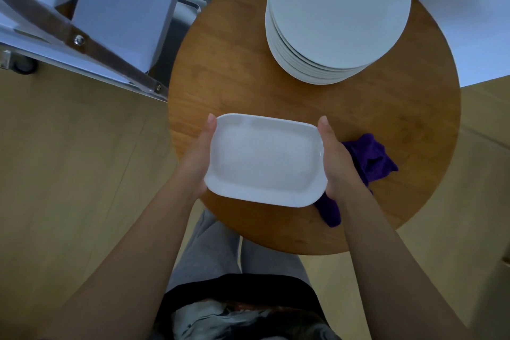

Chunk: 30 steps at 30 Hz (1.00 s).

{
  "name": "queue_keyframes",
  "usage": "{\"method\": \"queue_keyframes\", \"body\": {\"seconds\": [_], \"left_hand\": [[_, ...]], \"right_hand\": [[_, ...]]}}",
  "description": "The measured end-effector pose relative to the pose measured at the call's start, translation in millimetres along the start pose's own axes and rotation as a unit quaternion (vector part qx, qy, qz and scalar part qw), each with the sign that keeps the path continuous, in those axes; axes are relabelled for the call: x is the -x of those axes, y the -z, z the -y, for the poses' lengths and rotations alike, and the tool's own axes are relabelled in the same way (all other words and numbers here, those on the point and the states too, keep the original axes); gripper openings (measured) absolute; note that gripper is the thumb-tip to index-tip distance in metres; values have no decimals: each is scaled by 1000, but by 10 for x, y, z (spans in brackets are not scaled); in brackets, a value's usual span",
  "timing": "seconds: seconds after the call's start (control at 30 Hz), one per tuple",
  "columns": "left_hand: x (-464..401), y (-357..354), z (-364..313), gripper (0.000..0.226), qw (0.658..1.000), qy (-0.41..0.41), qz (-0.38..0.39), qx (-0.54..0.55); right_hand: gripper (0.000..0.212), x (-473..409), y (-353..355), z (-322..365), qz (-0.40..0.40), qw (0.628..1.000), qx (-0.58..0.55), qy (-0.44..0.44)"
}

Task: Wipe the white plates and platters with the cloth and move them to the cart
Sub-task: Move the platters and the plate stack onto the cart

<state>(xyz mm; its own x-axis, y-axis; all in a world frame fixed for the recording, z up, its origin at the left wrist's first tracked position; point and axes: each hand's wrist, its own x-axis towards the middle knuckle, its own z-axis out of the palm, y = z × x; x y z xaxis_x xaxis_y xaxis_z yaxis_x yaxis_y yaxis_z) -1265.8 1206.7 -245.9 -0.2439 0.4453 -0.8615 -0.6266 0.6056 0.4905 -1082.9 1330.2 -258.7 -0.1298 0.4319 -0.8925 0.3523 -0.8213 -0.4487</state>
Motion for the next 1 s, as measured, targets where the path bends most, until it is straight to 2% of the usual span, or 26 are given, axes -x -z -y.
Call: {"method": "queue_keyframes", "body": {"seconds": [0.07, 0.13, 0.23, 0.4, 0.5, 0.57, 0.67, 0.8, 0.87, 1.0], "left_hand": [[29, 13, 3, 58, 1000, 7, 13, 25], [59, 34, 1, 56, 999, 7, 16, 37], [111, 70, -11, 54, 999, 1, 13, 41], [282, 176, -3, 61, 997, -12, 18, 71], [477, 224, 9, 66, 997, -18, 2, 71], [634, 272, -7, 65, 997, -16, -37, 67], [883, 419, -96, 48, 993, -17, -93, 63], [1240, 761, -299, 38, 984, -104, -141, 20], [1429, 1039, -431, 29, 981, -123, -150, 28], [1768, 1745, -680, 30, 977, -170, -123, 24]], "right_hand": [[57, 53, 21, 92, 49, 998, -11, -24], [60, 100, 34, 143, 86, 996, 22, -9], [47, 186, 27, 109, 97, 994, 52, 21], [44, 366, -64, 38, 118, 991, 27, 59], [44, 529, -137, 67, 119, 991, 17, 66], [44, 660, -214, 120, 117, 991, 23, 65], [43, 881, -382, 226, 107, 988, 65, 88], [39, 1216, -742, 372, 60, 976, 160, 137], [39, 1395, -1003, 416, 47, 968, 185, 162], [30, 1808, -1627, 428, 42, 956, 182, 229]]}}
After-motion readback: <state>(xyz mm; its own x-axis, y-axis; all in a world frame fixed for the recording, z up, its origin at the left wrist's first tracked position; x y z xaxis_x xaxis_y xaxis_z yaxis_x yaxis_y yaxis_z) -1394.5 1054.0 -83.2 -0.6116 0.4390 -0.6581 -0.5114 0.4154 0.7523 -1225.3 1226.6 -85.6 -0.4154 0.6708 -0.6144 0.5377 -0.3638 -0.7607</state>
